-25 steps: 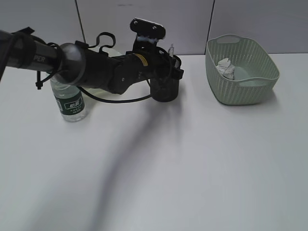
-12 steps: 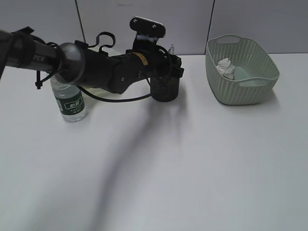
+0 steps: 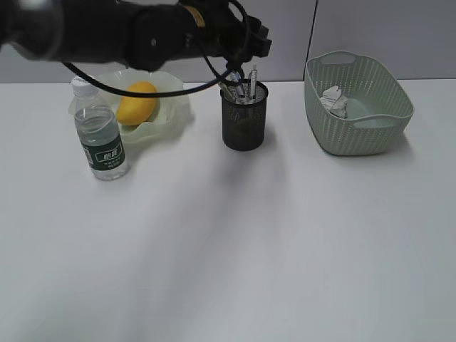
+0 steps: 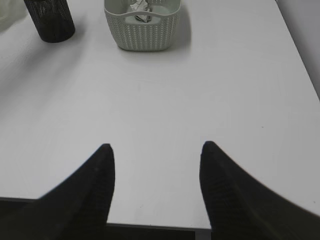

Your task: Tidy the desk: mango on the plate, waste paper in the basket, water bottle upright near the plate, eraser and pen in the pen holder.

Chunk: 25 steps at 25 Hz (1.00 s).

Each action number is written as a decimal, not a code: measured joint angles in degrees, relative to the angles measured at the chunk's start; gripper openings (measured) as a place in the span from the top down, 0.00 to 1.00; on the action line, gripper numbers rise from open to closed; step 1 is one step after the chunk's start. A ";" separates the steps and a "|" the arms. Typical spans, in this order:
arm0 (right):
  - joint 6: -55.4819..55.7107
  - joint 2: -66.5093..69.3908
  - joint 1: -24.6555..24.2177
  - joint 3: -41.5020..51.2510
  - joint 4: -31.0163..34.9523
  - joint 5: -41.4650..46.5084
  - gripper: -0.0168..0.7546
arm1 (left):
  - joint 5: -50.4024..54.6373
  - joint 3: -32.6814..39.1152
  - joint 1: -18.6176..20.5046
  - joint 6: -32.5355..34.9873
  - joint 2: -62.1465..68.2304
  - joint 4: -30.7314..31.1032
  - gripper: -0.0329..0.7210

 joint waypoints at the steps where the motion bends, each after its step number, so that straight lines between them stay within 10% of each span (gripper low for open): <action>1: 0.00 0.00 0.00 0.00 0.00 0.00 0.41 | 3.66 0.00 0.00 0.00 -1.65 0.00 0.34; 10: 0.00 0.00 0.00 0.00 0.00 0.00 0.41 | 32.69 0.00 2.61 -0.05 -18.10 -2.14 0.34; 25: 0.00 0.00 0.00 0.00 0.00 0.00 0.41 | 54.93 0.00 34.72 -3.26 -21.69 -1.00 0.34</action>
